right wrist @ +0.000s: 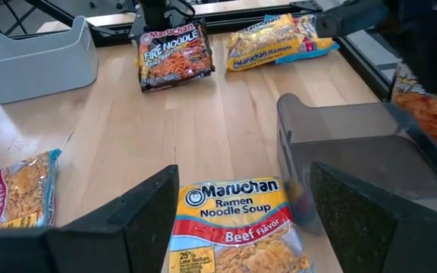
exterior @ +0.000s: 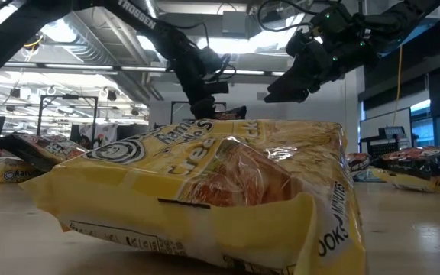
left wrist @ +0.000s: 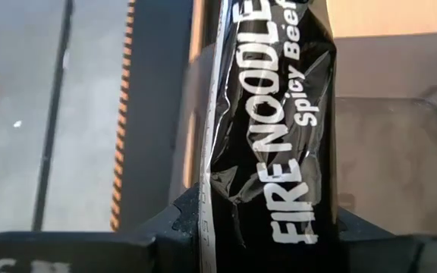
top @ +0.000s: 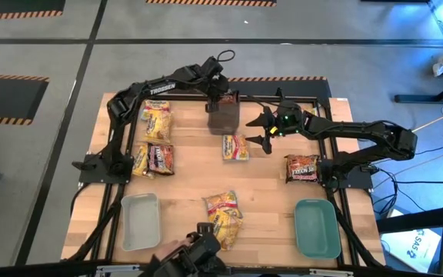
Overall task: Sort Maruchan noodles
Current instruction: Put the middle black noodle pack into the black bin
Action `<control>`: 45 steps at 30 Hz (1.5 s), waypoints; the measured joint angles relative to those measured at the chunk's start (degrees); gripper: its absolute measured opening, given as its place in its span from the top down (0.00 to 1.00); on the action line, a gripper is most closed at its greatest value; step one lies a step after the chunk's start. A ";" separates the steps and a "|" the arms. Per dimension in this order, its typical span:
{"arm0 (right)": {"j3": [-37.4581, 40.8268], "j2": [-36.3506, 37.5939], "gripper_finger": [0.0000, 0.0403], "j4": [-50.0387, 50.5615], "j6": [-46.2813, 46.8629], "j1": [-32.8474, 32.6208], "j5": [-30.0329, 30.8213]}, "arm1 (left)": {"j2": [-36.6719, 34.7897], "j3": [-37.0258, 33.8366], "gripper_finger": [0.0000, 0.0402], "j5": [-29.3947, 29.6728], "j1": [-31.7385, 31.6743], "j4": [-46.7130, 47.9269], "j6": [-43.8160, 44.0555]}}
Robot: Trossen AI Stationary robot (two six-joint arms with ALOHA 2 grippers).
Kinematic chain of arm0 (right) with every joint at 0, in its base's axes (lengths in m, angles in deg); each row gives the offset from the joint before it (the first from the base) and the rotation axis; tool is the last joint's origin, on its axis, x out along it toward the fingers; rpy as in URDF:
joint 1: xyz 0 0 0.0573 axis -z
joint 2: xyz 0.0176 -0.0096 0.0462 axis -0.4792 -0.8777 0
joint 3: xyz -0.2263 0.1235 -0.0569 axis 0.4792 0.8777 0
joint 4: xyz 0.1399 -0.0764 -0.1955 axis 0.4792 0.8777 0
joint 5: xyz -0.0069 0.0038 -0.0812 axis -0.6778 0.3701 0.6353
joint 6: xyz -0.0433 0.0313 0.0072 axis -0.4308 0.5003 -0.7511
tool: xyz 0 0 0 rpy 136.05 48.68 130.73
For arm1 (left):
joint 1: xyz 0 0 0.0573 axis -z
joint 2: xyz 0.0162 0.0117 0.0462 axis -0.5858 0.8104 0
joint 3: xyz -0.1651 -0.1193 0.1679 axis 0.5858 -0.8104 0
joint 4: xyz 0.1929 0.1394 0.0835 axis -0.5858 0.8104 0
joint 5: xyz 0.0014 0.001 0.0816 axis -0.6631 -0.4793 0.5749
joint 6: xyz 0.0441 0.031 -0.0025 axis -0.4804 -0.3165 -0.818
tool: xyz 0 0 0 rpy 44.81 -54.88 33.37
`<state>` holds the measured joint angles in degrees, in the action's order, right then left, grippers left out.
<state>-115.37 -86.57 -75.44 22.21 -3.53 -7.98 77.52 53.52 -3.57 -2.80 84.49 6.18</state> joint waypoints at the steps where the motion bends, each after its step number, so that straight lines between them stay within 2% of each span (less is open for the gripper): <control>1: 0.00 0.00 0.30 0.02 0.06 0.00 0.00 | 0.22 0.01 0.71 -0.06 0.01 -1.01 0.00; 12: -0.02 0.00 0.30 0.02 0.10 0.00 1.99 | 4.19 0.02 0.71 -1.81 0.05 -3.07 0.35; 17: -0.02 0.00 0.30 0.07 0.08 0.00 3.89 | 5.41 0.02 0.71 1.16 0.06 -2.97 -1.28; 34: -0.02 0.00 0.30 0.09 1.19 0.00 2.82 | 7.07 -0.07 0.70 2.27 -0.11 -3.66 0.28; 39: -0.02 0.00 0.30 0.11 1.19 0.00 2.34 | 7.09 -0.07 0.65 2.79 0.20 -4.71 0.19; 45: -0.02 0.00 0.30 0.14 1.19 -0.02 2.32 | 7.05 -0.04 0.58 8.18 1.18 -4.96 0.88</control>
<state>-115.39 -86.57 -75.30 23.40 -3.55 -5.66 84.57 53.48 4.61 -1.62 79.53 7.06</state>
